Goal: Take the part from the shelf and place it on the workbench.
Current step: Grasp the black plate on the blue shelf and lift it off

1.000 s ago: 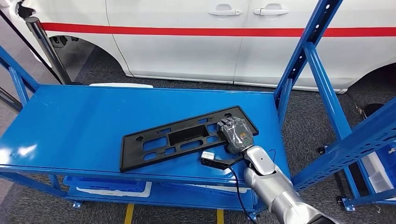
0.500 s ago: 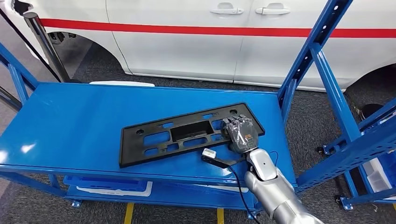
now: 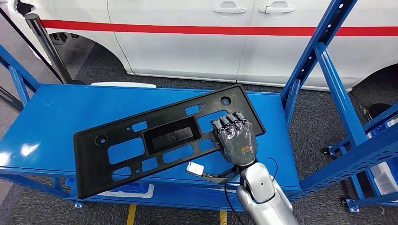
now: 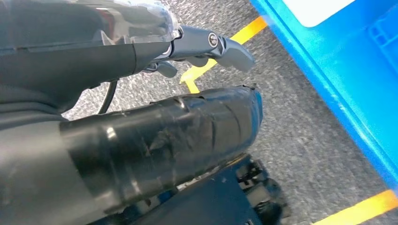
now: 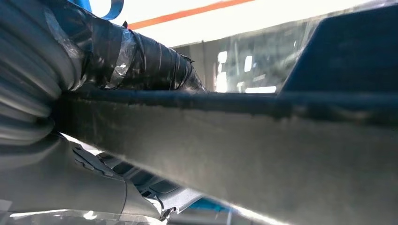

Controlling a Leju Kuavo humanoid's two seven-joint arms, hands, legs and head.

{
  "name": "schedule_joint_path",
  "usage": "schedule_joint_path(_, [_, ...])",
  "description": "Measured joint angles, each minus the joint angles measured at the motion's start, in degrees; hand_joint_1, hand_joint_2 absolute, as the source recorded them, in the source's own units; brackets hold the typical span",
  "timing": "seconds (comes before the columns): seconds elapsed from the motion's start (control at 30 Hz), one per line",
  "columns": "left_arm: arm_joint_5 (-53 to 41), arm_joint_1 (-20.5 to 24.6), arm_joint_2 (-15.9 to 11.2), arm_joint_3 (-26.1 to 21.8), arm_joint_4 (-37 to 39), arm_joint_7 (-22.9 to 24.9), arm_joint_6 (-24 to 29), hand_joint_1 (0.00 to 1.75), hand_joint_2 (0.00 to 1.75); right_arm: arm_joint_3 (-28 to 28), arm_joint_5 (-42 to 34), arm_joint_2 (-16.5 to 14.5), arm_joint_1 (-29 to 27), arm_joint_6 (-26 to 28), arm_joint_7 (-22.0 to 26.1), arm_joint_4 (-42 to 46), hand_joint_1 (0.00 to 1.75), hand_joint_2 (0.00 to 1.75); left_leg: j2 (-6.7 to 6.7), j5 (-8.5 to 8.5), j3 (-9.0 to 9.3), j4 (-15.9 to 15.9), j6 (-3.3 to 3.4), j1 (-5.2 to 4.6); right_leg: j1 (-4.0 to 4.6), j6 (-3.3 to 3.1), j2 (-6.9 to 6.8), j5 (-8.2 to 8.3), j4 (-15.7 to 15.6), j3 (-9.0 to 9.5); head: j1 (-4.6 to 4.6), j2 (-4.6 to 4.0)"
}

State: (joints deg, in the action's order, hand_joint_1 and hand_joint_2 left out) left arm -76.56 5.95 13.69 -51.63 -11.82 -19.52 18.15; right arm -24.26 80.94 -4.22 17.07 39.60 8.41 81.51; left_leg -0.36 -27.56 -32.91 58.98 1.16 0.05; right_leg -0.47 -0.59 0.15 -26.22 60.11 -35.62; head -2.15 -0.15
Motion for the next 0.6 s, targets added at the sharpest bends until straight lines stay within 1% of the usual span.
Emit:
schedule_joint_path(0.03, [0.4, 0.0, 0.0, -0.3, 0.0, -0.5, -0.1, 0.0, 0.0, -0.5, 1.3, -0.3, -1.2, 0.0, -0.8, 1.9, 1.75, 1.75, 0.02, -0.56, -0.13, 0.5, -0.31, 0.07, -0.09, -0.31, -0.05, 0.01, -0.2, 0.19, -0.01, 0.0])
schedule_joint_path(0.07, [0.8, 0.0, 0.0, -0.5, 0.0, -1.0, -0.2, 0.0, 0.0, -1.1, 2.3, -0.4, -2.1, 0.0, -1.6, 3.6, 1.75, 1.75, 0.03, -1.64, -0.68, 2.0, -0.62, 0.16, -0.19, -0.63, -0.11, 0.03, -0.4, 0.38, 0.0, 0.0])
schedule_joint_path(0.1, [1.0, -0.1, 0.0, -0.8, 0.0, -1.3, -0.3, 0.0, 0.0, -1.8, 2.9, -0.6, -2.9, 0.0, -2.0, 4.9, 1.75, 1.75, 0.05, -3.23, -1.8, 4.6, -0.91, 0.26, -0.26, -0.89, -0.17, 0.03, -0.6, 0.53, 0.01, 0.0])
schedule_joint_path(0.17, [1.3, -0.1, 0.0, -1.2, 0.0, -1.8, -0.5, 0.0, 0.0, -3.2, 3.3, -0.8, -4.2, 0.0, -2.7, 6.8, 1.75, 1.75, 0.06, -6.58, -5.21, 11.8, -1.34, 0.4, -0.23, -1.16, -0.19, -0.05, -0.6, 0.59, 0.02, 0.0])
schedule_joint_path(0.2, [1.5, -0.2, 0.0, -1.4, 0.0, -2.0, -0.7, 0.0, 0.0, -3.8, 3.3, -0.9, -4.7, 0.0, -3.0, 7.5, 1.75, 1.75, 0.06, -7.35, -6.62, 14.6, -1.5, 0.49, -0.22, -1.19, -0.18, -0.09, -0.6, 0.63, 0.02, 0.0])
schedule_joint_path(0.23, [1.8, -0.2, 0.0, -1.6, 0.0, -2.3, -1.0, 0.0, 0.0, -4.3, 3.3, -0.9, -5.2, 0.0, -3.3, 8.1, 1.75, 1.75, 0.06, -7.05, -7.21, 15.6, -1.61, 0.57, -0.23, -1.21, -0.16, -0.13, -0.5, 0.69, 0.03, 0.0])
schedule_joint_path(0.27, [2.1, -0.2, 0.0, -1.8, 0.0, -2.7, -1.4, 0.0, 0.44, -4.9, 3.4, -0.9, -5.7, 0.0, -3.7, 8.5, 1.75, 1.75, 0.07, -5.63, -6.7, 14.3, -1.65, 0.66, -0.25, -1.19, -0.12, -0.19, -0.5, 0.78, 0.03, 0.0])
schedule_joint_path(0.3, [2.4, -0.3, 0.0, -2.0, 0.0, -3.2, -1.7, 0.0, 0.87, -5.4, 3.4, -0.9, -6.1, 0.0, -4.0, 8.9, 1.75, 1.75, 0.08, -3.52, -5.23, 11.0, -1.64, 0.73, -0.28, -1.14, -0.08, -0.26, -0.5, 0.91, 0.03, 0.0])
schedule_joint_path(0.33, [2.7, -0.3, 0.0, -2.2, 0.0, -3.6, -2.0, 0.0, 1.31, -5.8, 3.4, -0.9, -6.6, 0.0, -4.3, 9.3, 1.75, 1.75, 0.09, -1.65, -3.31, 6.9, -1.57, 0.78, -0.28, -1.02, -0.03, -0.36, -0.5, 1.01, 0.03, 0.0])
schedule_joint_path(0.37, [2.9, -0.2, 0.0, -2.5, 0.0, -4.1, -2.4, 0.0, 1.75, -6.3, 3.4, -0.9, -6.9, 0.0, -4.7, 9.6, 1.75, 1.75, 0.06, -0.32, -1.59, 3.2, -1.41, 0.72, -0.2, -0.85, 0.02, -0.45, -0.4, 1.06, 0.02, 0.0])
schedule_joint_path(0.4, [3.1, -0.2, 0.0, -2.7, 0.0, -4.6, -2.8, 0.0, 1.75, -6.8, 3.4, -0.9, -7.2, 0.0, -4.9, 9.9, 1.75, 1.75, 0.02, 0.32, -0.48, 0.9, -1.22, 0.62, -0.13, -0.61, 0.04, -0.48, -0.3, 1.06, 0.01, 0.0])
schedule_joint_path(0.43, [3.2, -0.3, -0.1, -2.9, 0.0, -5.1, -3.1, 0.0, 1.75, -7.2, 3.4, -0.9, -7.4, 0.0, -5.2, 10.1, 1.75, 1.75, -0.02, 0.36, 0.02, -0.2, -0.98, 0.48, -0.07, -0.35, 0.05, -0.45, -0.4, 1.05, -0.01, 0.0])
schedule_joint_path(0.47, [3.3, -0.4, -0.1, -3.0, 0.0, -5.5, -3.5, 0.0, 1.75, -7.5, 3.4, -0.9, -7.6, 0.0, -5.3, 10.3, 1.75, 1.75, -0.06, 0.4, 0.07, -0.4, -0.69, 0.33, -0.07, -0.08, 0.06, -0.36, -0.4, 1.07, -0.02, 0.0])
schedule_joint_path(0.53, [3.4, -0.5, -0.2, -3.2, 0.0, -6.0, -4.2, 0.0, 1.75, -8.0, 3.3, -0.9, -8.0, 0.0, -5.6, 10.4, 1.75, 1.75, 0.0, 0.76, 0.25, -0.8, 0.12, 0.48, -0.16, 0.5, 0.02, -0.66, -0.2, 0.97, -0.03, 0.0])
schedule_joint_path(0.57, [3.4, -0.6, -0.2, -3.2, 0.0, -6.1, -4.5, 0.0, 1.75, -8.2, 3.3, -0.8, -8.1, 0.0, -5.8, 10.4, 1.75, 1.75, 0.05, 0.96, 0.36, -1.1, 0.56, 0.57, -0.19, 0.72, -0.01, -1.55, 0.9, 0.48, -0.04, 0.0])
schedule_joint_path(0.6, [3.5, -0.6, -0.2, -3.3, 0.0, -6.2, -4.6, 0.0, 1.75, -8.3, 3.2, -0.7, -8.1, 0.0, -6.0, 10.4, 1.75, 1.75, 0.11, 1.13, 0.46, -1.3, 0.94, 0.65, -0.22, 0.89, -0.03, -3.03, 3.2, -0.52, -0.07, 0.0])
